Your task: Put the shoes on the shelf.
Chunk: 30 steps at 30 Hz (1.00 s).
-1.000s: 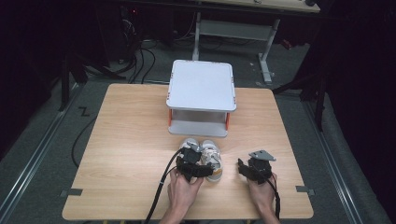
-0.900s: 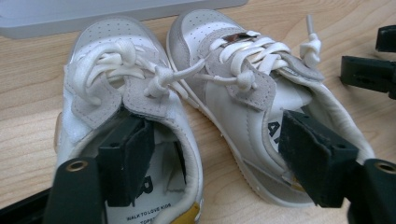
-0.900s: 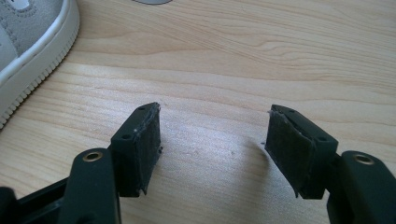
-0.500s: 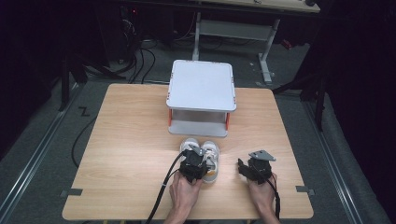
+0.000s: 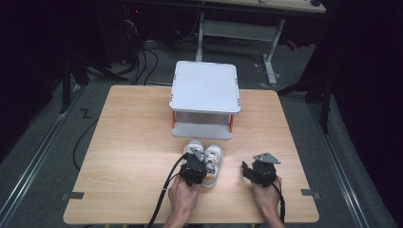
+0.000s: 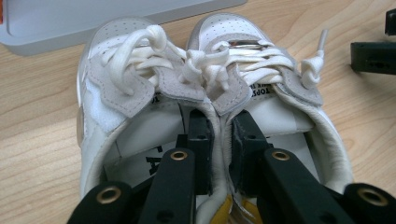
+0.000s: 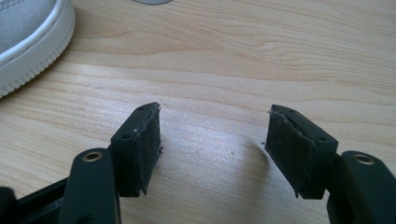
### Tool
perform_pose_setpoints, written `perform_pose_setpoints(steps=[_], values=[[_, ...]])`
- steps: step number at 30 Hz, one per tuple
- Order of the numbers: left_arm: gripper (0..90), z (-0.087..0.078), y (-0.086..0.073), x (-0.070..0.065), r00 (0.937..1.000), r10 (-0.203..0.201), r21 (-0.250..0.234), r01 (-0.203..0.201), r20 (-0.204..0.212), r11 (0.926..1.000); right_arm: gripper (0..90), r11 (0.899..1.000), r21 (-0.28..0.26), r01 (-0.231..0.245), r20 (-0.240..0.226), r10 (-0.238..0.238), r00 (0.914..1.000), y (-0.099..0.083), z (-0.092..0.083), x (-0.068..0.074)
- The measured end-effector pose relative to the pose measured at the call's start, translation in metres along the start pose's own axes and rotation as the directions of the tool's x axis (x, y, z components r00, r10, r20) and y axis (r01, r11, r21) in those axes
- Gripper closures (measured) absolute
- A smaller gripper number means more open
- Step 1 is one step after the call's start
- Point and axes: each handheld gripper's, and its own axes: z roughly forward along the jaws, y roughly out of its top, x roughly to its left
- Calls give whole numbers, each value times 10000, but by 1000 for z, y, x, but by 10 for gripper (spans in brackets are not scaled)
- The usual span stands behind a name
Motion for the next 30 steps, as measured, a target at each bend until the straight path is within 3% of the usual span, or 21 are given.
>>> perform_pose_setpoints(steps=[5,8,10,12,14,16,21,24,30], values=[[809,-6,-3,5,9997,147,45,-148,219,9999,322,9997,100,-211,-306,214,9993,0,1,-3],[810,-9,-4,9,9995,127,7,-127,299,9999,313,9990,223,-379,-726,395,9966,1,2,-7],[811,-13,-4,12,9992,52,-66,-50,405,10000,315,9989,245,-394,-746,411,9964,1,2,-6],[811,-16,-2,14,9990,81,-166,-74,443,9998,343,9992,213,-348,-804,364,9961,2,3,-6],[811,-19,2,18,9990,18,-344,-2,452,9994,425,9995,189,-238,-853,253,9960,5,4,-5],[811,-19,5,21,9990,18,-384,-1,440,9993,434,9996,189,-221,-835,236,9962,6,5,-4],[811,-16,18,30,9995,-42,-406,55,325,9992,470,9987,-345,-370,-1142,329,9929,25,6,0],[811,-11,28,34,9996,-2,-415,13,269,9991,481,9952,-758,-616,-1529,495,9870,41,7,2],[811,-4,44,40,9999,-41,-586,47,98,9983,499,9864,-1362,-922,-1885,655,9799,71,3,6]])
